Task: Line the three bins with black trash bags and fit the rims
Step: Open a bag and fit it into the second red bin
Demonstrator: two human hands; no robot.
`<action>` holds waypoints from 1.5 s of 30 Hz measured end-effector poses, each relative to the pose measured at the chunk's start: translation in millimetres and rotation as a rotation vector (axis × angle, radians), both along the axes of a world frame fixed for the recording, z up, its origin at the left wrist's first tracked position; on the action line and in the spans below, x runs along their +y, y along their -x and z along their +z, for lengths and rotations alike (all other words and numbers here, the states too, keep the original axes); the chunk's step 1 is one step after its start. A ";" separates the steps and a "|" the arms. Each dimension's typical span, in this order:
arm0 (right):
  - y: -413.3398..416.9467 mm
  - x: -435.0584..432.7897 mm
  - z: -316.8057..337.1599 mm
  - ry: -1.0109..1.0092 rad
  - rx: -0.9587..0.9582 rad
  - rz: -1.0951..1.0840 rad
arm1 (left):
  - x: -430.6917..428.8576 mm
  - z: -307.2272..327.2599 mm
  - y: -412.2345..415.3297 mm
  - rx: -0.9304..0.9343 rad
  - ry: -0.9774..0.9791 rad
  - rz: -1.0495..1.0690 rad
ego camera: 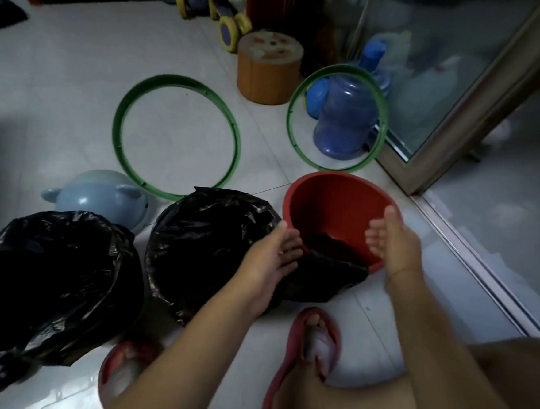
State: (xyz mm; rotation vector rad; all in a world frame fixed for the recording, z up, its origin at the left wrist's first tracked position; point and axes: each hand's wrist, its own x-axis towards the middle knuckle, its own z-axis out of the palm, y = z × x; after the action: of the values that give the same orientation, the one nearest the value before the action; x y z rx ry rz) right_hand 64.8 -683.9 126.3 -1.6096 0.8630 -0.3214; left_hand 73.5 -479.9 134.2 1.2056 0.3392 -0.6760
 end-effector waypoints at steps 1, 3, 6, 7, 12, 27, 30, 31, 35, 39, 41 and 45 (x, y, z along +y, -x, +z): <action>15.2 1.2 -12.3 0.001 0.024 -0.085 | -9.3 -4.8 8.5 0.018 -0.007 -0.016; 38.9 7.0 -37.1 0.038 0.078 -0.164 | -21.8 -12.3 22.8 0.035 -0.055 -0.029; 54.1 12.7 -61.4 -0.110 0.152 -0.119 | -34.0 -17.2 34.1 -0.007 -0.120 -0.026; 56.2 12.7 -64.9 -0.158 0.198 -0.064 | -38.5 -17.1 35.9 -0.020 -0.133 -0.034; 61.8 5.8 -67.8 -0.167 0.291 0.079 | -53.2 -12.5 39.1 0.030 -0.237 -0.111; 132.9 24.3 19.6 -0.218 0.170 0.637 | -45.1 10.8 3.3 0.280 0.155 -0.182; 135.5 22.0 22.5 -0.151 0.247 0.706 | -45.7 28.5 -3.1 0.226 0.145 -0.230; 134.5 21.4 23.7 -0.152 0.236 0.712 | -46.0 33.0 -4.3 0.190 0.131 -0.241; 124.4 18.5 32.0 -0.232 0.064 0.642 | -43.6 43.4 -3.4 -0.056 0.113 -0.206; 97.4 12.0 59.5 -0.428 -0.211 0.376 | -38.0 61.8 5.9 -0.267 0.116 -0.214; 80.6 8.5 78.9 -0.399 -0.338 0.292 | -35.7 72.8 13.4 -0.347 0.098 -0.259; 64.5 9.6 107.4 -0.185 -0.434 0.276 | -31.5 100.8 23.7 -0.400 0.154 -0.318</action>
State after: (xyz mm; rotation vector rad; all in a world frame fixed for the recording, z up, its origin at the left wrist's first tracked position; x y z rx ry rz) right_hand 0.2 -674.3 233.7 -1.3926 0.3249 -0.3657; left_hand 49.8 -511.4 235.0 1.2256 -0.2397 -0.6994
